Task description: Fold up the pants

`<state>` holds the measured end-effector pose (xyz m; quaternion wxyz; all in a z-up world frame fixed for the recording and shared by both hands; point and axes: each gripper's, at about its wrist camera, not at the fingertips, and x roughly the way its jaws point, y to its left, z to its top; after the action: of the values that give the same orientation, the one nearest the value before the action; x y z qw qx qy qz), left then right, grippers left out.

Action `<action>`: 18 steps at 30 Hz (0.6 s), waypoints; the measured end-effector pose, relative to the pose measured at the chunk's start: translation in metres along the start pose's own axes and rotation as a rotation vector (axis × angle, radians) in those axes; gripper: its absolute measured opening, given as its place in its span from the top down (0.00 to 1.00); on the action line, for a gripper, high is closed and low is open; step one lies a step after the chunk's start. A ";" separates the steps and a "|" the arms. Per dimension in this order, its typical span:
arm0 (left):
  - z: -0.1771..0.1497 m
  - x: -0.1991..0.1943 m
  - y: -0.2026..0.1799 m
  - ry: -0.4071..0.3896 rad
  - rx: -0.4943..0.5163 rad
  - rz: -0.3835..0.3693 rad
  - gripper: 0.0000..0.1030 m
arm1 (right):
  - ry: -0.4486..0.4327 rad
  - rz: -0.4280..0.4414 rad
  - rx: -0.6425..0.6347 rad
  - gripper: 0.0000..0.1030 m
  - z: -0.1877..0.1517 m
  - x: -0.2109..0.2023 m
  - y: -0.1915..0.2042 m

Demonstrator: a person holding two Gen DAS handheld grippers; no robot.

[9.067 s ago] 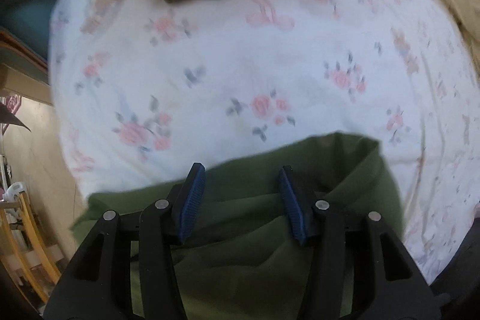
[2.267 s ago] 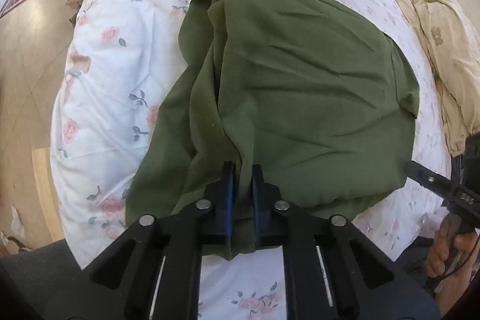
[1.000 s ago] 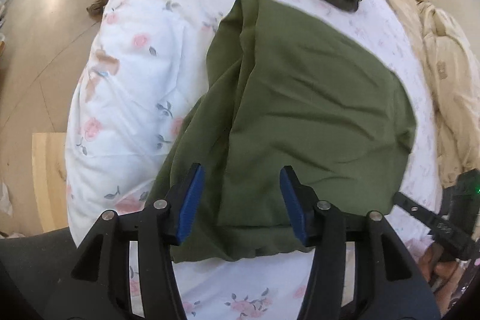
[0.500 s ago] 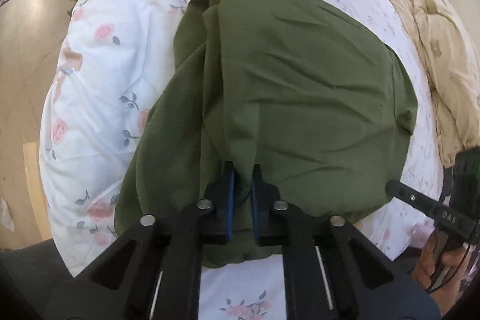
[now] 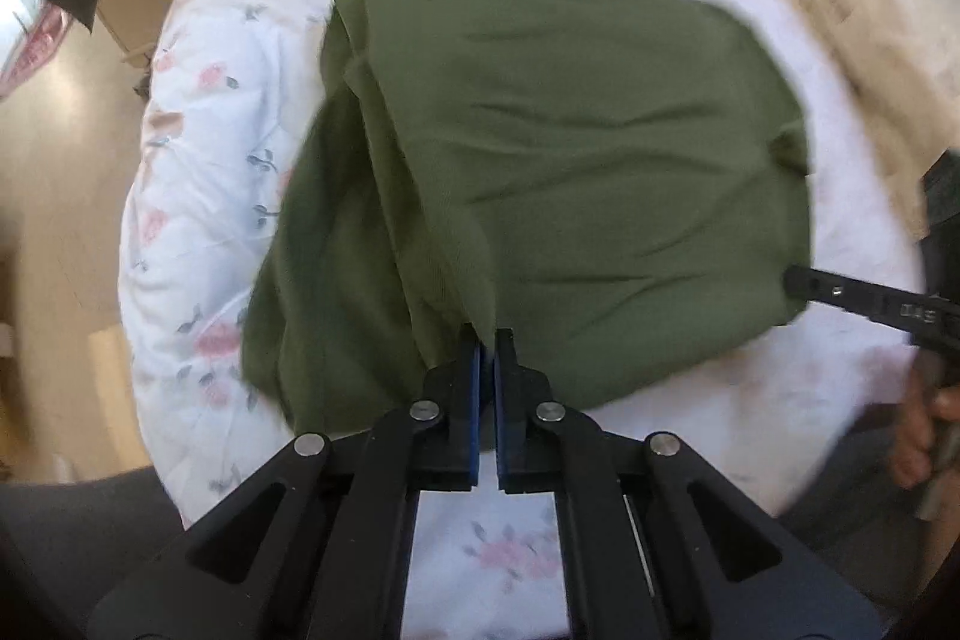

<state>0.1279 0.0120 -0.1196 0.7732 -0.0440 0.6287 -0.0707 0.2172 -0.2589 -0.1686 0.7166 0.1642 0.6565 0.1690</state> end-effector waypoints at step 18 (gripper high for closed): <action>0.081 -0.061 0.102 -0.131 -0.335 -0.059 0.62 | -0.243 0.134 0.069 0.39 0.040 -0.070 -0.004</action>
<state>0.2001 0.1213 -0.0605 0.7920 -0.1952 0.5783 0.0153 0.2518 -0.2952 -0.1051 0.7720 0.2511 0.5578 0.1726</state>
